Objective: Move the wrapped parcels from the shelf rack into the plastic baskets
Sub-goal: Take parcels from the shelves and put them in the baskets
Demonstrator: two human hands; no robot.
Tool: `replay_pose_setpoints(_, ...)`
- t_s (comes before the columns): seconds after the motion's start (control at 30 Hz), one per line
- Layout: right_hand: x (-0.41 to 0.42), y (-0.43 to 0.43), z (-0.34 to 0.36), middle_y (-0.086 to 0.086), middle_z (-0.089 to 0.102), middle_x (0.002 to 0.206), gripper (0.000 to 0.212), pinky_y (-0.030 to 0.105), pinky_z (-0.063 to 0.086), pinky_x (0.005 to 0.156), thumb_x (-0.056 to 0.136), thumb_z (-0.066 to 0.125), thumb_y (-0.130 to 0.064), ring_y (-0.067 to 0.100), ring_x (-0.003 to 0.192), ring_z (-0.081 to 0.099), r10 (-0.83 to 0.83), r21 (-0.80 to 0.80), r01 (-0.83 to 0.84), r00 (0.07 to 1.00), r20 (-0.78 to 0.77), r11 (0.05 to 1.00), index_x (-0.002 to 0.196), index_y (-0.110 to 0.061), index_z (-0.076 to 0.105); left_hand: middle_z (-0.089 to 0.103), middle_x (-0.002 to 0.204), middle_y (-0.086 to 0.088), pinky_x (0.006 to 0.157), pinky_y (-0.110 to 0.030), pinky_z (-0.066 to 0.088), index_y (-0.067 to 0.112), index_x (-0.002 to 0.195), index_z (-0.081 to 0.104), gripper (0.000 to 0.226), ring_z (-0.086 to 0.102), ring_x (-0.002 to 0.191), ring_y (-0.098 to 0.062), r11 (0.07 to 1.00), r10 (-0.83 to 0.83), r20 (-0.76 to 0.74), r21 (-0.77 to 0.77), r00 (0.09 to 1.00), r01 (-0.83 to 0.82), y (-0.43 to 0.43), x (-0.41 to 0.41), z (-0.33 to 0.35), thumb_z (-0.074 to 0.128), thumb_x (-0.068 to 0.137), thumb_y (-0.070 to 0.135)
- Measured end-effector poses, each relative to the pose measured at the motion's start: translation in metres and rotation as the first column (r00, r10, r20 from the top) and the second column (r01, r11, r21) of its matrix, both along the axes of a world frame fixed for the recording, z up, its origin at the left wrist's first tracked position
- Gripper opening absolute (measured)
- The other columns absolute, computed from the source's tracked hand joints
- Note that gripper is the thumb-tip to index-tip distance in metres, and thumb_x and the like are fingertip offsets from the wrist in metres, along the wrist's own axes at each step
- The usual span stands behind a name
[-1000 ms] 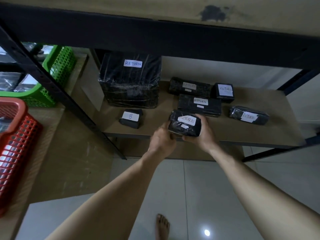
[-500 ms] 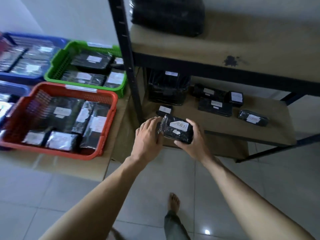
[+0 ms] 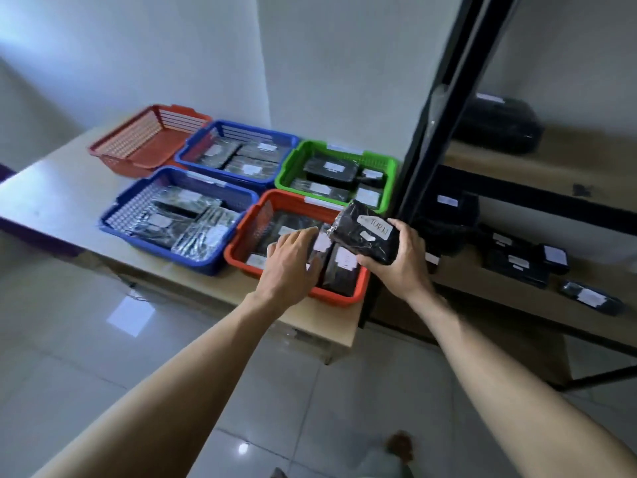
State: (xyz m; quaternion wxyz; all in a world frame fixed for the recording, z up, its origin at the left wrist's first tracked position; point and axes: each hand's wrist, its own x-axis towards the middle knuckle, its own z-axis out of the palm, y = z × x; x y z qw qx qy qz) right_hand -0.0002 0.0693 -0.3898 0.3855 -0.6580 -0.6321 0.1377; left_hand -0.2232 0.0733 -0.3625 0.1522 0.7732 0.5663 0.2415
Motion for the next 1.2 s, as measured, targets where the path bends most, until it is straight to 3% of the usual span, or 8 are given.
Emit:
replay_pose_setpoints(0.2,-0.08,0.033,0.019,0.007,0.052,0.128,0.09,0.042,0.036,0.104,0.064,0.076,-0.062,0.022,0.119,0.041,0.07,0.027,-0.07,0.997,0.025,0.997,0.134,-0.017,0.044,0.049,0.138,-0.001,0.103,-0.041,0.029,0.019,0.136,0.043,0.048,0.037,0.13,-0.023,1.0,0.029,-0.03,0.01,0.999,-0.029,0.023,-0.084,0.015,0.054,0.09,0.027)
replay_pose_setpoints(0.3,-0.106,0.056,0.019,0.008,0.05,0.13,0.088,0.033,0.031,0.104,0.068,0.081,-0.054,0.023,0.121,0.041,0.087,0.026,-0.089,0.994,0.066,0.996,0.136,-0.015,0.043,0.052,0.133,-0.001,0.103,-0.04,0.027,0.018,0.134,0.044,0.045,0.039,0.128,-0.024,0.999,0.039,-0.033,0.033,0.999,-0.038,0.042,-0.114,0.02,0.053,0.091,0.028)
replay_pose_setpoints(0.47,-0.143,0.111,0.011,0.009,0.051,0.128,0.091,0.035,0.039,0.102,0.066,0.073,-0.062,0.024,0.118,0.046,0.107,-0.006,-0.107,0.994,0.022,0.994,0.135,-0.012,0.043,0.046,0.142,0.0,0.108,-0.038,0.023,0.019,0.141,0.039,0.052,0.035,0.134,-0.021,0.996,0.08,-0.055,0.033,0.995,-0.078,0.097,-0.159,0.018,0.053,0.092,0.031)
replay_pose_setpoints(0.6,-0.179,0.171,0.003,0.011,0.047,0.136,0.092,0.026,0.033,0.101,0.07,0.08,-0.052,0.023,0.124,0.044,0.134,-0.05,-0.135,0.991,-0.016,0.99,0.141,-0.011,0.038,0.046,0.143,0.0,0.109,-0.038,0.023,0.02,0.141,0.04,0.053,0.034,0.135,-0.019,0.993,0.114,-0.06,0.027,0.992,-0.113,0.15,-0.197,0.014,0.053,0.092,0.032)
replay_pose_setpoints(0.7,-0.211,0.224,0.005,0.012,0.047,0.136,0.094,0.027,0.034,0.1,0.07,0.078,-0.054,0.024,0.125,0.044,0.143,-0.062,-0.145,0.989,-0.036,0.988,0.144,-0.013,0.036,0.046,0.143,-0.001,0.11,-0.04,0.023,0.02,0.141,0.041,0.053,0.034,0.136,-0.02,0.991,0.131,-0.073,-0.004,0.989,-0.131,0.19,-0.23,0.016,0.054,0.092,0.034)
replay_pose_setpoints(0.9,-0.277,0.324,0.017,0.013,0.05,0.13,0.094,0.036,0.041,0.101,0.07,0.073,-0.061,0.026,0.122,0.046,0.203,-0.086,-0.204,0.979,-0.018,0.975,0.142,-0.012,0.039,0.053,0.137,-0.002,0.107,-0.043,0.033,0.019,0.137,0.047,0.049,0.043,0.129,-0.022,0.979,0.2,-0.066,-0.038,0.978,-0.202,0.275,-0.295,0.021,0.057,0.091,0.032)
replay_pose_setpoints(1.03,-0.318,0.379,0.015,0.015,0.047,0.13,0.089,0.026,0.036,0.097,0.071,0.078,-0.054,0.026,0.12,0.046,0.21,-0.125,-0.207,0.978,0.012,0.97,0.139,-0.009,0.042,0.056,0.133,-0.001,0.103,-0.043,0.037,0.02,0.133,0.049,0.046,0.048,0.125,-0.023,0.972,0.224,-0.053,-0.061,0.973,-0.227,0.321,-0.331,0.017,0.058,0.09,0.031)
replay_pose_setpoints(1.2,-0.367,0.445,0.009,0.015,0.043,0.133,0.091,0.038,0.041,0.103,0.071,0.081,-0.048,0.028,0.123,0.043,0.199,-0.157,-0.19,0.979,0.041,0.969,0.141,-0.008,0.039,0.057,0.131,0.001,0.096,-0.039,0.032,0.021,0.133,0.048,0.044,0.049,0.122,-0.021,0.968,0.209,-0.067,-0.127,0.976,-0.216,0.386,-0.372,0.0,0.056,0.091,0.034)
